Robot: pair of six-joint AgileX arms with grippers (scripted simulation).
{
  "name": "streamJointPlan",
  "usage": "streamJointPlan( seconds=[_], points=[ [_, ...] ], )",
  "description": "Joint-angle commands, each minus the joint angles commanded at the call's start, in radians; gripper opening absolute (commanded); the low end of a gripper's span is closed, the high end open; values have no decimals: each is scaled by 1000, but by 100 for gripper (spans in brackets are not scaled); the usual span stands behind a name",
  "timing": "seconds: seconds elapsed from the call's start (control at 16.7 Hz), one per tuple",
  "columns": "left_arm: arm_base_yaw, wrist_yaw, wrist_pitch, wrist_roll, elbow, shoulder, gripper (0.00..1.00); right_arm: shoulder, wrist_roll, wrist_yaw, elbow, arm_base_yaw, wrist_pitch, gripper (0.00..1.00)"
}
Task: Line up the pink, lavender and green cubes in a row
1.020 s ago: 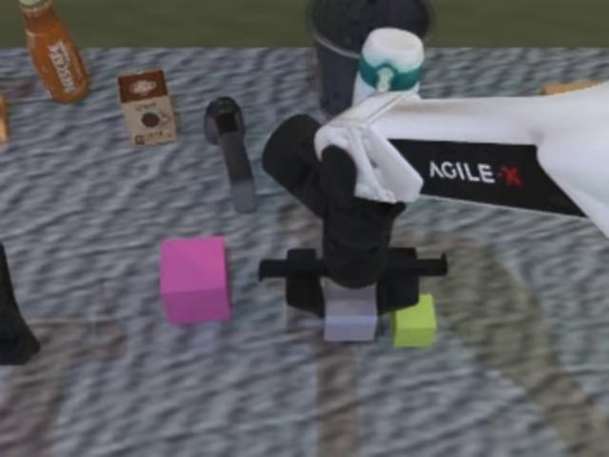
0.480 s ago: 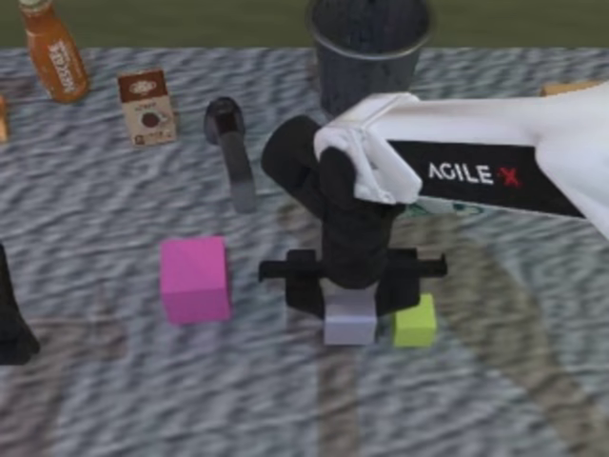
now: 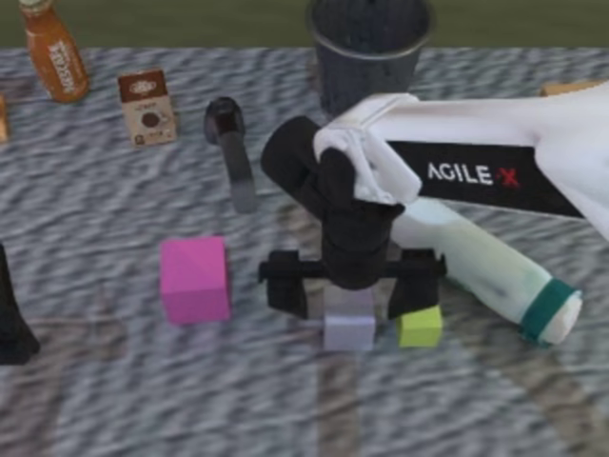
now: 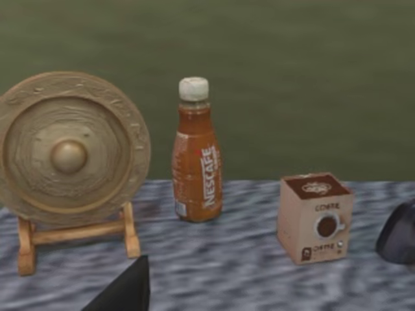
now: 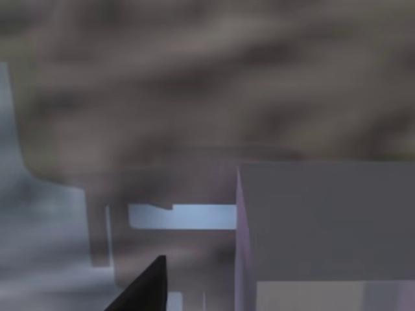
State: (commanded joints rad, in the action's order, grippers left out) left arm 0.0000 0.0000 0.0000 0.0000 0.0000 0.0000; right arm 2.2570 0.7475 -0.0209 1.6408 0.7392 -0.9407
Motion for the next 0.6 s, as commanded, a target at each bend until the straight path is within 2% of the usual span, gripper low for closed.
streamJointPlan(
  seconds=[0.36, 0.6],
  points=[
    [0, 0, 0, 0, 0, 0, 100, -1, 1, 0, 4, -2, -4, 100],
    [0, 0, 0, 0, 0, 0, 100, -36, 1, 5, 84, 6, -120, 100]
  ],
)
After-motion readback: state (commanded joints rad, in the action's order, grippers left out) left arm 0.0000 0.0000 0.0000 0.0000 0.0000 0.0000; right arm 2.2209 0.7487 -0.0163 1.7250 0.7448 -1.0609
